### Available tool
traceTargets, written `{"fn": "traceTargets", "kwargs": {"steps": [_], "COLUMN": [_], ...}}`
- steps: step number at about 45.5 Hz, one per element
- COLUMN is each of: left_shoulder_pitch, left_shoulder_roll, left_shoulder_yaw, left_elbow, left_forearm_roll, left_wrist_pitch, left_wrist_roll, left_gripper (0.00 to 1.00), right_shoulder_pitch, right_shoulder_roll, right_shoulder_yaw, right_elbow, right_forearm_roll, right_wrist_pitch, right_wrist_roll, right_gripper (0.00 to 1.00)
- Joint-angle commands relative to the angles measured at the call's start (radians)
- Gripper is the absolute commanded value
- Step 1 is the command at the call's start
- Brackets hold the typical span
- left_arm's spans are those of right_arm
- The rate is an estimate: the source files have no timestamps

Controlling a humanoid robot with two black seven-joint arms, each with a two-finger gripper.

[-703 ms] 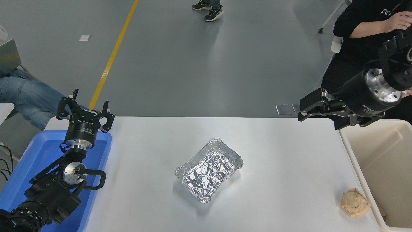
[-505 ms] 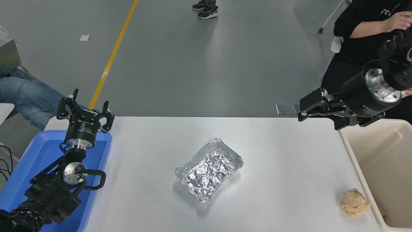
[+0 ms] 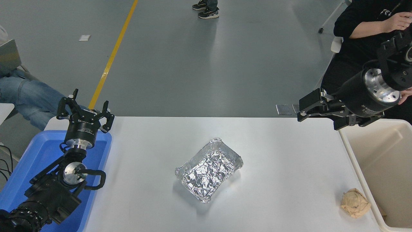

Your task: Pick up foil plate and place in dustbin

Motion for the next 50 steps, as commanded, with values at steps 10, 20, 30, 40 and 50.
{"fn": "traceTargets", "kwargs": {"steps": [10, 20, 30, 40, 50], "left_shoulder_pitch": [0.000, 0.000, 0.000, 0.000, 0.000], "left_shoulder_roll": [0.000, 0.000, 0.000, 0.000, 0.000], "left_shoulder_yaw": [0.000, 0.000, 0.000, 0.000, 0.000], "left_elbow": [0.000, 0.000, 0.000, 0.000, 0.000], "left_forearm_roll": [0.000, 0.000, 0.000, 0.000, 0.000], "left_wrist_pitch": [0.000, 0.000, 0.000, 0.000, 0.000], "left_wrist_roll": [0.000, 0.000, 0.000, 0.000, 0.000], "left_gripper": [0.99, 0.99, 0.99, 0.99, 0.99], "right_shoulder_pitch": [-0.027, -0.050, -0.060, -0.076, -0.122], "right_shoulder_roll": [0.008, -0.018, -0.013, 0.014, 0.031], "right_shoulder_yaw": [0.000, 0.014, 0.017, 0.025, 0.034], "right_elbow": [-0.007, -0.009, -0.015, -0.027, -0.067], "right_forearm_roll": [0.002, -0.003, 0.000, 0.000, 0.002], "right_wrist_pitch": [0.000, 0.003, 0.003, 0.003, -0.005], "right_wrist_roll": [0.000, 0.000, 0.000, 0.000, 0.002], "right_gripper": [1.00, 1.00, 1.00, 1.00, 1.00]}}
